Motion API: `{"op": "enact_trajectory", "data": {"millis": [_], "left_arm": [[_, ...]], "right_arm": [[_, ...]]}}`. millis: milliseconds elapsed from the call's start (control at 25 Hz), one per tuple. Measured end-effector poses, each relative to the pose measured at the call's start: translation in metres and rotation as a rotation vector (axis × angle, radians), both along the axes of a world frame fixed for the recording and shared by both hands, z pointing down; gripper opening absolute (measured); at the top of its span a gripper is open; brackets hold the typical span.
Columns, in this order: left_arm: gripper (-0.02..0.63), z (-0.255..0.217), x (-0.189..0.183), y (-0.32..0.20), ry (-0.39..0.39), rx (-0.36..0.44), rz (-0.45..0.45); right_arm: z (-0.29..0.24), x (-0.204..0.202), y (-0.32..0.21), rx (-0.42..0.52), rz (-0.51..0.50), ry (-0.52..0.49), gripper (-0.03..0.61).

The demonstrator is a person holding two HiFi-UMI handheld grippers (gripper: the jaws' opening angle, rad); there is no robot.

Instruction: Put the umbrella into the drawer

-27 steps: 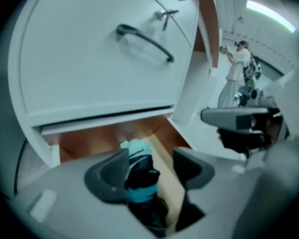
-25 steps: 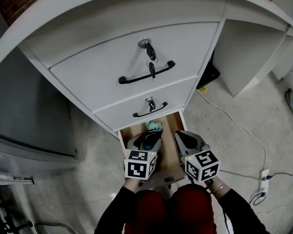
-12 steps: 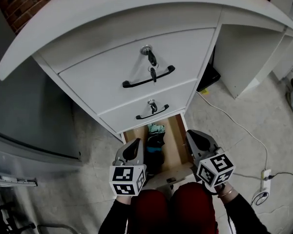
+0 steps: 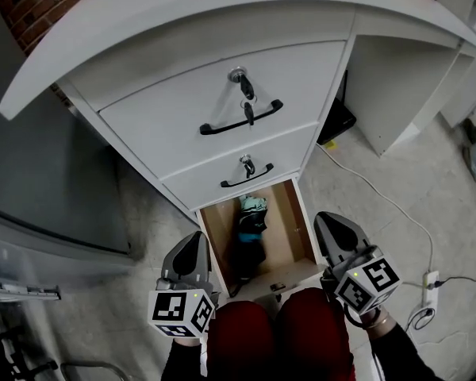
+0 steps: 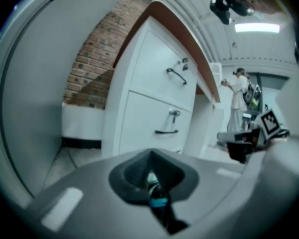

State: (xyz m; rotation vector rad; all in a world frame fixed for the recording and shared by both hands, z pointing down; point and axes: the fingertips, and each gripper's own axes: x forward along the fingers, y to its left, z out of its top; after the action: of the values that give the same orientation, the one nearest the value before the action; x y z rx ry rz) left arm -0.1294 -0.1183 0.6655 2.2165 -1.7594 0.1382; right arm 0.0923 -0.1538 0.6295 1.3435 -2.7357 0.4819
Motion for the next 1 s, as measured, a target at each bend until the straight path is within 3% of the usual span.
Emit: {"op": "enact_trajectory", "data": {"millis": [200,360,440,600,800,1000], "left_arm": [[0.003,-0.012,-0.004,0.019,-0.062,0.020,0.007],[0.003,-0.020,-0.006,0.033,-0.083,0.023,0.012],[0.003,-0.025,-0.008,0.039,-0.080,0.029,0.003],[0.003,-0.031,-0.014,0.048,-0.051,0.045,-0.024],[0.003,-0.031,-0.016,0.057,-0.007,0.048,-0.044],[0.003,-0.032,-0.015,0.064,-0.006,0.055,-0.052]], "right_arm": [[-0.019,0.002,0.008,0.012,-0.004,-0.095,0.002],[-0.018,0.008,0.019,0.034,-0.008,-0.008,0.002],[-0.018,0.010,0.024,0.043,-0.009,0.014,0.002],[-0.027,0.008,0.032,0.047,-0.006,-0.053,0.002],[-0.017,0.011,0.043,0.039,-0.010,-0.002,0.002],[-0.026,0.002,0.051,0.045,-0.023,-0.062,0.002]]}}
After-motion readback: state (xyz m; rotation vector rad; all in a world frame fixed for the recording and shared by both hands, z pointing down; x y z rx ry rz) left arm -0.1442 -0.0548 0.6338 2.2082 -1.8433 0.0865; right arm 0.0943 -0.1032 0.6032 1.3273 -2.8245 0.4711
